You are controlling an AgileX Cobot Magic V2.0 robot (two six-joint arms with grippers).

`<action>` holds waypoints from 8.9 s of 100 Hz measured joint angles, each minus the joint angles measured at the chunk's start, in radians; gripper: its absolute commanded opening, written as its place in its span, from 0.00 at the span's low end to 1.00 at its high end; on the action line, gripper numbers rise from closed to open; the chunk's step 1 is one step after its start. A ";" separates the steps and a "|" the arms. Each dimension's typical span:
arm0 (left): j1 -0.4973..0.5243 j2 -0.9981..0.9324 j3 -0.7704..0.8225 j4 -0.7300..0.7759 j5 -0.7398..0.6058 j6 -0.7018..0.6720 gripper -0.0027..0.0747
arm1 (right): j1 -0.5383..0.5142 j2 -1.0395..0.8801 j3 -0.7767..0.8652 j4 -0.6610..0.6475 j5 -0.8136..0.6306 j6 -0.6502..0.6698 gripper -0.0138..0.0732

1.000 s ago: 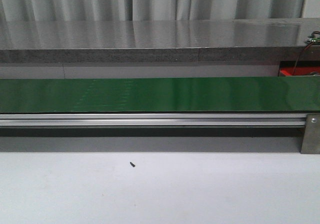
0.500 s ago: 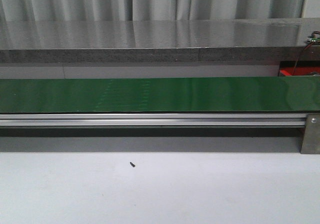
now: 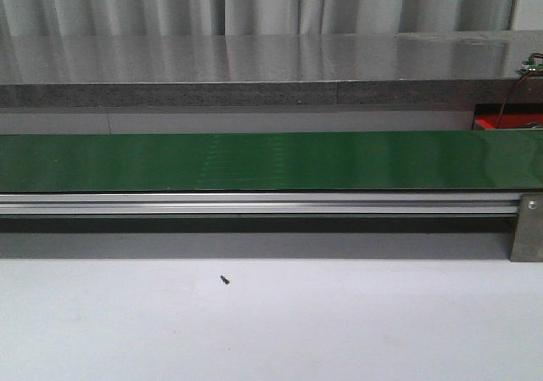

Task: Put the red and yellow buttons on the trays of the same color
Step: 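Move the left gripper down to a red push button beside the belt, then grasp the red button and place it on the belt with the left gripper, then grasp another red push button with the left gripper, then place the second red button on the belt and open the left gripper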

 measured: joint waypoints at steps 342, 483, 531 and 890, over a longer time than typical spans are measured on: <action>-0.174 -0.401 0.046 -0.133 0.120 0.052 0.79 | 0.000 0.000 0.000 0.000 0.000 0.000 0.08; 0.179 0.059 -0.063 -0.084 -0.064 0.052 0.79 | 0.000 0.000 0.000 0.000 0.000 0.000 0.08; 0.157 0.102 -0.103 -0.084 -0.064 0.052 0.74 | 0.000 0.000 0.000 0.000 0.000 0.000 0.08; -0.467 -1.232 0.671 -0.285 -0.086 0.092 0.01 | 0.000 0.000 0.000 0.048 0.003 0.000 0.08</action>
